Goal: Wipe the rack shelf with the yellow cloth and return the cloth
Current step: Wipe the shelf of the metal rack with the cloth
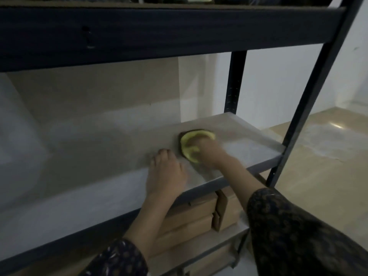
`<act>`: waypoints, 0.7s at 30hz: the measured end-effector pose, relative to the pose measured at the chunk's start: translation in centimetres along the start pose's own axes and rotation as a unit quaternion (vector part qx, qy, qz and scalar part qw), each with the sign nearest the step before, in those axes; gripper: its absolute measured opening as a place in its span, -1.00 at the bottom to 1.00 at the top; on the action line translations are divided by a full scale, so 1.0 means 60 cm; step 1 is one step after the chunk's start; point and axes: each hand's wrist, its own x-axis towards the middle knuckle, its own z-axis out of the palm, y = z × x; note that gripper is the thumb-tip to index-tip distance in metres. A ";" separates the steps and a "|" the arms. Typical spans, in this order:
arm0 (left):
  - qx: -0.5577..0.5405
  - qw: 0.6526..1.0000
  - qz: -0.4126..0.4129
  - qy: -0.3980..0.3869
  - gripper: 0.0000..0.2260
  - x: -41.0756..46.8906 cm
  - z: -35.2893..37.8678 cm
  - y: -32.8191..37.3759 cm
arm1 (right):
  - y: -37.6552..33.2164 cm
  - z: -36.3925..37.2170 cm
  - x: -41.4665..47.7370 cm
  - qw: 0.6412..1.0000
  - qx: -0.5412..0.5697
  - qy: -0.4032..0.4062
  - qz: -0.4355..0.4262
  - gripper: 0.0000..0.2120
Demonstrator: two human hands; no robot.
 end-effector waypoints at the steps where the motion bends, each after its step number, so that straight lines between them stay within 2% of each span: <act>1: -0.017 1.000 0.010 0.000 -0.61 0.015 0.010 0.028 | 0.001 0.012 0.011 0.999 -0.005 -0.007 -0.038 -0.63; 3: -0.056 0.998 0.009 -0.003 -0.59 0.046 0.029 0.068 | 0.023 0.022 0.041 0.998 -0.020 0.015 -0.057 -0.64; 5: -0.080 0.997 -0.016 -0.006 -0.61 0.066 0.046 0.086 | 0.050 0.020 0.073 0.999 -0.025 -0.003 -0.034 -0.61; 7: -0.066 0.997 -0.032 -0.014 -0.63 0.071 0.060 0.087 | 0.075 0.012 0.104 0.999 -0.030 -0.025 -0.007 -0.55; 11: -0.064 0.996 -0.061 -0.015 -0.58 0.069 0.079 0.085 | 0.128 0.001 0.150 0.999 -0.027 -0.012 0.017 -0.56; 18: -0.071 0.996 -0.061 0.000 -0.57 0.068 0.084 0.086 | 0.205 -0.011 0.164 0.985 -0.083 0.011 0.151 -0.62; 21: -0.070 0.996 -0.060 -0.003 -0.58 0.067 0.082 0.087 | 0.240 -0.027 0.137 0.974 -0.089 -0.008 0.209 -0.59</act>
